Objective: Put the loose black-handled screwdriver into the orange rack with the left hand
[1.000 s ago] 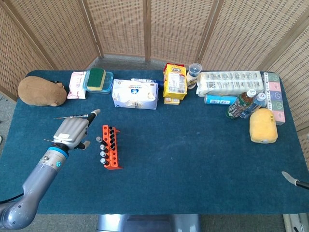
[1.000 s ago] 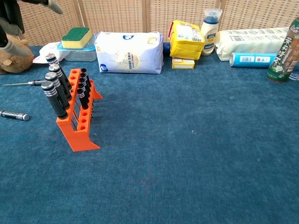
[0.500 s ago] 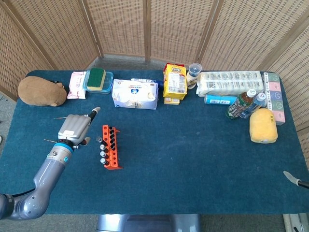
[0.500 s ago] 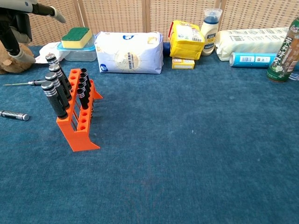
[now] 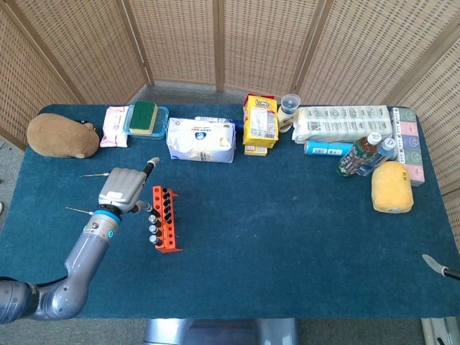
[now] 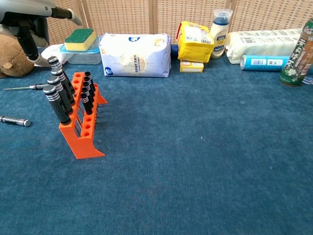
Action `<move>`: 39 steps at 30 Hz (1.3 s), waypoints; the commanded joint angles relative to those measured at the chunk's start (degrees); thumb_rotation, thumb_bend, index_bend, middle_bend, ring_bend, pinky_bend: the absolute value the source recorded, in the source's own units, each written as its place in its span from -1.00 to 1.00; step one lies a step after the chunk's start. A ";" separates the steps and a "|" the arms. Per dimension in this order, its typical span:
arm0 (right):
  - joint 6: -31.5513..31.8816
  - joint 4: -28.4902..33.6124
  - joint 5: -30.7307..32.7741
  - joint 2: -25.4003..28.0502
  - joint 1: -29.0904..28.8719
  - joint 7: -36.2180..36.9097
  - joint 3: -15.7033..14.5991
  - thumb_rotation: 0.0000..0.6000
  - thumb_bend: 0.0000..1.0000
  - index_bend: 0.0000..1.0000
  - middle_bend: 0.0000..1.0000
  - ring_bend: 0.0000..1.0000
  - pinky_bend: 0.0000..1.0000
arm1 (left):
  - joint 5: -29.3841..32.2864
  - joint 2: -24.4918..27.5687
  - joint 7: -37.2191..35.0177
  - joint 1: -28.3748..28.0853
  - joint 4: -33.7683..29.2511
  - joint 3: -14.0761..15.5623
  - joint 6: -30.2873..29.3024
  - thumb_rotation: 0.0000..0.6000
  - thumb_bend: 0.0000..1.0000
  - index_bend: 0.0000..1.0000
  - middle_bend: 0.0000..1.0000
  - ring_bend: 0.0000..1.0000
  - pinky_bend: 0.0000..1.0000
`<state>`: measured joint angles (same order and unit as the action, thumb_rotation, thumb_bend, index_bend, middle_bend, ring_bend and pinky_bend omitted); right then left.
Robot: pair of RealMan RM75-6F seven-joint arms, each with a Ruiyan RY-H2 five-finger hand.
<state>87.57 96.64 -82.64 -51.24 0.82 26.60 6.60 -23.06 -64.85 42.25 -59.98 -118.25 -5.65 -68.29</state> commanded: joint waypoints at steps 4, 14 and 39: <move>0.13 -0.03 -0.21 0.02 0.05 0.11 -0.05 0.81 -1.00 -0.98 -0.94 -0.98 -1.00 | -0.84 -0.56 1.30 -0.40 -1.89 -0.63 -1.67 1.00 -0.43 -1.00 1.00 0.96 0.86; 0.26 -0.10 -0.34 0.08 0.16 0.40 -0.10 0.81 -1.00 -0.98 -0.95 -0.97 -1.00 | -2.25 0.42 0.62 0.49 -3.68 -1.93 -3.02 1.00 -0.43 -1.00 1.00 0.96 0.86; 0.35 1.09 -0.49 -0.69 -0.13 -3.51 -0.20 0.81 -1.00 -0.98 -0.95 -0.98 -1.00 | -44.92 17.80 -26.62 33.44 1.22 13.32 -14.77 1.00 -0.80 -1.00 -1.00 -1.00 -0.66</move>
<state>87.84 97.65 -83.11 -51.83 0.71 23.31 6.37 -60.57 -46.96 22.43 -34.24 -122.86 3.63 -77.83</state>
